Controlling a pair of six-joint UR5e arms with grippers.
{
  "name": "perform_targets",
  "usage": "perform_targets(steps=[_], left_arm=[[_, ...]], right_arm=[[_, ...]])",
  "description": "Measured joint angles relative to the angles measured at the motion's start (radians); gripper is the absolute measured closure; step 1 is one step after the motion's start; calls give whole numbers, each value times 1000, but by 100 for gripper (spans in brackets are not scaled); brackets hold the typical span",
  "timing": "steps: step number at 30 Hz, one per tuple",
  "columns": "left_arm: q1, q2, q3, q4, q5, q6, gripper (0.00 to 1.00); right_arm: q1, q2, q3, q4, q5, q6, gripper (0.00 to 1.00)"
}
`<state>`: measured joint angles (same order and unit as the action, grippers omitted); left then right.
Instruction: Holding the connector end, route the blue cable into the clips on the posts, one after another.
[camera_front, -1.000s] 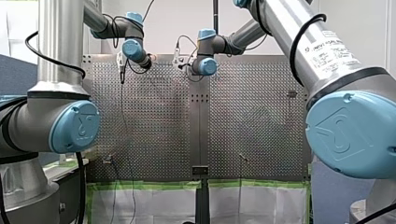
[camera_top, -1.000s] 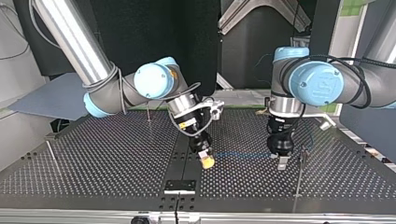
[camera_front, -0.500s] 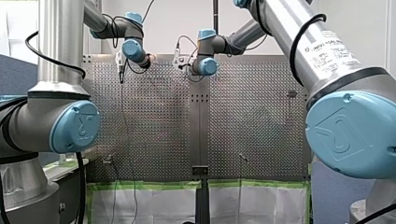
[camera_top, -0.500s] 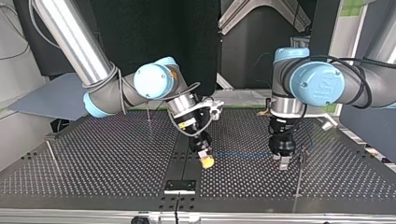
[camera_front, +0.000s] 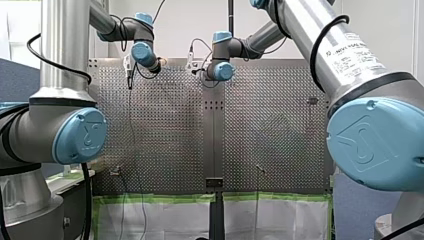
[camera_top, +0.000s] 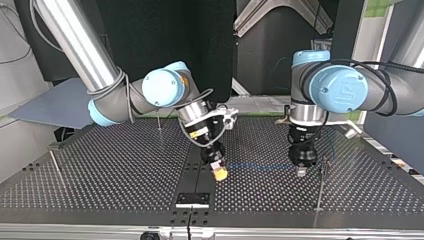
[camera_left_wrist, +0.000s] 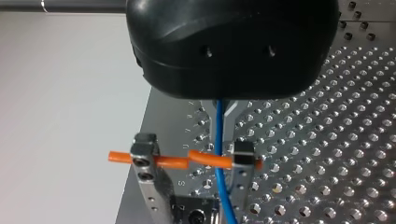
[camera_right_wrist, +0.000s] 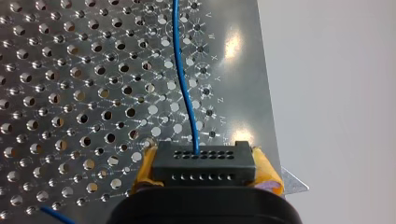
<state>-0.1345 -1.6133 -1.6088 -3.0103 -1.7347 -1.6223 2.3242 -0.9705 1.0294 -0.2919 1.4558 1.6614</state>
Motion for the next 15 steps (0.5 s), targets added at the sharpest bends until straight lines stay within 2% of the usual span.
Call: perform_targets(steps=[15], left_arm=[[-13,-1,0,-8,0,-2,99]], right_arm=[[-5,0,0,7,0,0,100]])
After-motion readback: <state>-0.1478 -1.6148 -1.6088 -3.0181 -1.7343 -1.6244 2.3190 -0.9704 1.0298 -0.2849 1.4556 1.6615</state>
